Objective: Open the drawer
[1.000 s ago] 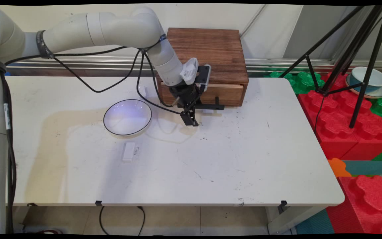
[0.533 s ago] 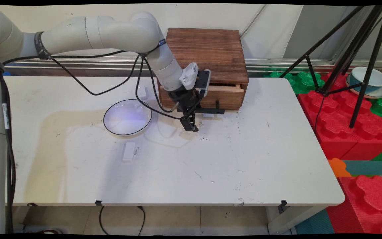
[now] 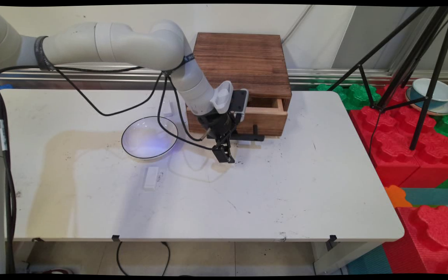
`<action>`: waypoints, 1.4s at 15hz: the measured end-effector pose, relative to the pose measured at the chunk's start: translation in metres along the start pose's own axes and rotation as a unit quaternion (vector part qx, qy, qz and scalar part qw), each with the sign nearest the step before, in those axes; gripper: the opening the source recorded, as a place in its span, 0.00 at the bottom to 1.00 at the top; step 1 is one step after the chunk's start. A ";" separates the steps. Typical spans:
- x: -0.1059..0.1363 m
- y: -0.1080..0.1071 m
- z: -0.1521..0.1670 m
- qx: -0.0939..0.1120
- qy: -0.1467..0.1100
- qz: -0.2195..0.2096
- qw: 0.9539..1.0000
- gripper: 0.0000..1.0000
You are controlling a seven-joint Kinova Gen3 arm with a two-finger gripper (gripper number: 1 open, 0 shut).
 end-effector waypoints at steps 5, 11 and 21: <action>0.002 0.015 0.000 -0.003 0.004 0.000 1.000 1.00; 0.004 0.034 -0.002 -0.008 0.010 0.000 1.000 1.00; 0.007 0.069 -0.007 -0.022 0.018 0.000 1.000 1.00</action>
